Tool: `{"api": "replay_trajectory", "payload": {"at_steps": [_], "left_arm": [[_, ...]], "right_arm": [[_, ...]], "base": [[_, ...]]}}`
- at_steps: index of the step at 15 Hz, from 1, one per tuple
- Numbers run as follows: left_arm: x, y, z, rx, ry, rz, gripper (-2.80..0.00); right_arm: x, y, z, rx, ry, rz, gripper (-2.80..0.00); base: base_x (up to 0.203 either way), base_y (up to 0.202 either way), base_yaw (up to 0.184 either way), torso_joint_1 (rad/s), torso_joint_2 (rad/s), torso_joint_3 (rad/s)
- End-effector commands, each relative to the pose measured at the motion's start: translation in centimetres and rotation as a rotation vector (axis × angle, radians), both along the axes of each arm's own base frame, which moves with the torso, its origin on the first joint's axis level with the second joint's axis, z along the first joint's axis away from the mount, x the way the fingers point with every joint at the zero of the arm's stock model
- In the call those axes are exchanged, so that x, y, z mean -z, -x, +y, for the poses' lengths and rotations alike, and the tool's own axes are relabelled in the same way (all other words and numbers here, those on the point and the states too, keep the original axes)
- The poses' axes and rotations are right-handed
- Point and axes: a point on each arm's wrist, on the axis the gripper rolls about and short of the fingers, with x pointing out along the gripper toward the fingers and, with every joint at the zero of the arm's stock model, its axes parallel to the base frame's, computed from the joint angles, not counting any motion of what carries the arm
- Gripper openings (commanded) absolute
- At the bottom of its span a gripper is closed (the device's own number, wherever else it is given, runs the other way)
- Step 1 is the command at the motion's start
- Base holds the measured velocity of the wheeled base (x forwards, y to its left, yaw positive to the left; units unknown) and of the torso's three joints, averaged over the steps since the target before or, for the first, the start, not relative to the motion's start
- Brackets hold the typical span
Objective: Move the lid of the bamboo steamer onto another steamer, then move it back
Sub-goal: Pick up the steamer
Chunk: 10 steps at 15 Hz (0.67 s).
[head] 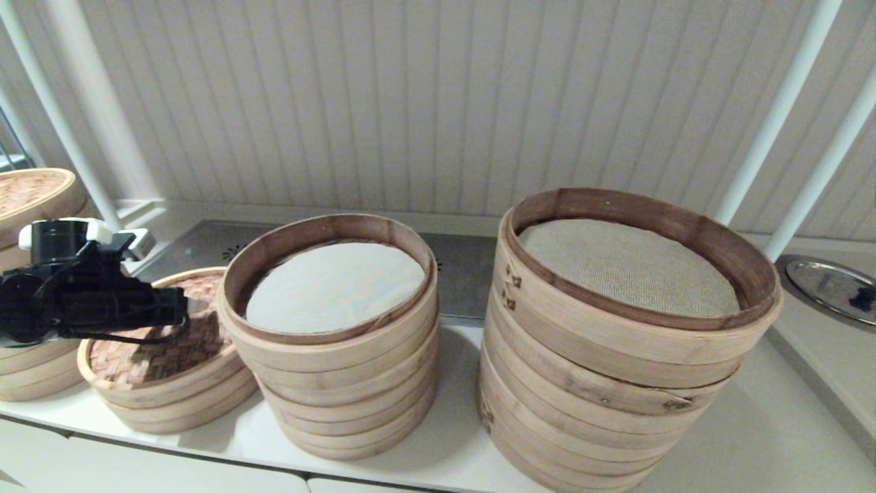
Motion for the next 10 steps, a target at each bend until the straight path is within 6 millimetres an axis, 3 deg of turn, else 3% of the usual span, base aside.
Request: {"api": "replay_trajectory", "payload": {"at_steps": [1, 9, 10], "left_arm": [[0.19, -0.04, 0.11, 0.007, -0.014, 0.004, 0.0], [0.59, 0.09, 0.42, 0.01, -0.034, 0.022, 0.0], [0.64, 0.13, 0.42, 0.011, -0.035, 0.024, -2.8]], "right_arm": [[0.04, -0.01, 0.0, 0.0, 0.0, 0.001, -2.8], [0.04, -0.01, 0.0, 0.0, 0.0, 0.002, -2.8], [0.04, -0.01, 0.0, 0.0, 0.0, 0.001, -2.8]], "base": [[0.0, 0.0, 0.0, 0.0, 0.0, 0.0], [0.0, 0.0, 0.0, 0.0, 0.0, 0.0], [0.0, 0.0, 0.0, 0.0, 0.0, 0.0]]}}
